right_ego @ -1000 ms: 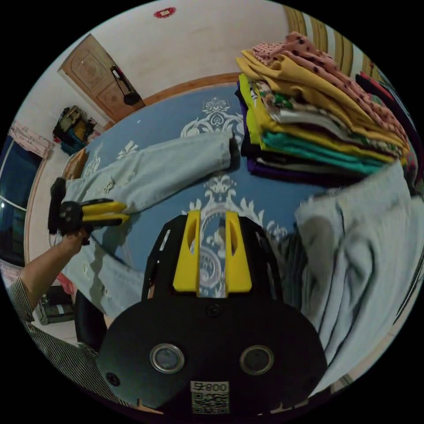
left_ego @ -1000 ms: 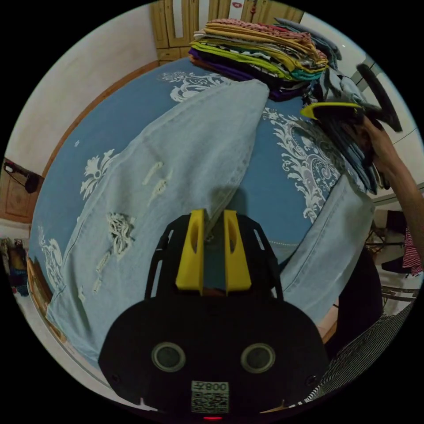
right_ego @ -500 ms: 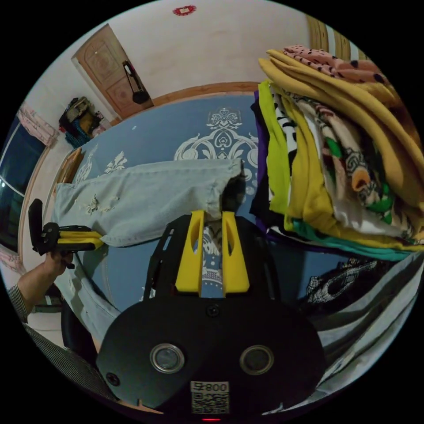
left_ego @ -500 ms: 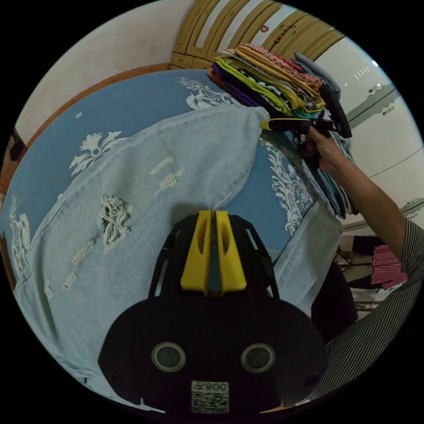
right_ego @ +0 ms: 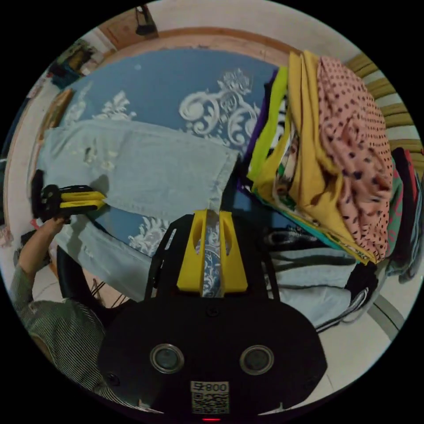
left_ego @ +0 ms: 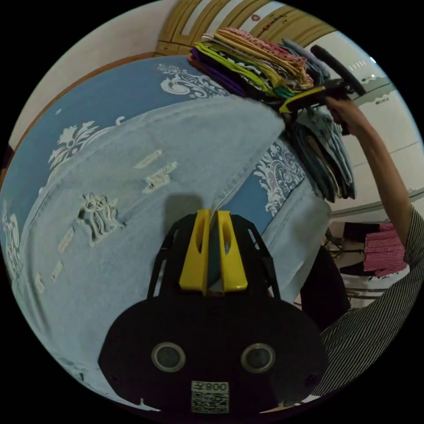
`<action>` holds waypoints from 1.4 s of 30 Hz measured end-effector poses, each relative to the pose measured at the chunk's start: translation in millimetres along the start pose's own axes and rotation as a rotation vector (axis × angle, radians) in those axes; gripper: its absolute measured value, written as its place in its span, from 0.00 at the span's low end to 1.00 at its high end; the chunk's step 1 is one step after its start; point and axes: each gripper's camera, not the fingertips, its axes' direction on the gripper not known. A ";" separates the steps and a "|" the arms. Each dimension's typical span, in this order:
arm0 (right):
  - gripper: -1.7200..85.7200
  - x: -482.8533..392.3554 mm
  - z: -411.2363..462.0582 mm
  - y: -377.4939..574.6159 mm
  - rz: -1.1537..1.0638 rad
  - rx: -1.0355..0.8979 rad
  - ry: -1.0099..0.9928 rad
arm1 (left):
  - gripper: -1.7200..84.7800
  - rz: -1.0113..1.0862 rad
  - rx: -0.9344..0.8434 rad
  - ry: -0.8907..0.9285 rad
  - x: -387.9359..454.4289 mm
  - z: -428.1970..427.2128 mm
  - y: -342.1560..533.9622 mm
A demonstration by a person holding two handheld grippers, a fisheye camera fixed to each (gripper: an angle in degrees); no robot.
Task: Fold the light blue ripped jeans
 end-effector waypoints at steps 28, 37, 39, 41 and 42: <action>0.02 -343.9 150.0 -207.2 -0.492 0.170 -0.493 | 0.15 -1.214 0.559 -0.100 -197.0 -463.6 374.7; 0.07 -407.3 189.6 -285.5 -0.515 0.235 -0.605 | 0.04 -0.947 0.827 0.039 -110.8 -540.6 408.3; 0.09 -428.2 190.0 -303.2 -0.540 0.268 -0.648 | 0.03 -0.844 0.882 0.067 -78.0 -555.6 410.3; 0.09 -453.1 190.5 -321.4 -0.573 0.295 -0.675 | 0.04 -0.766 0.832 0.003 -41.9 -569.6 406.1; 0.10 -471.9 191.9 -333.7 -0.611 0.293 -0.680 | 0.04 -0.767 0.816 -0.042 -34.8 -574.0 406.1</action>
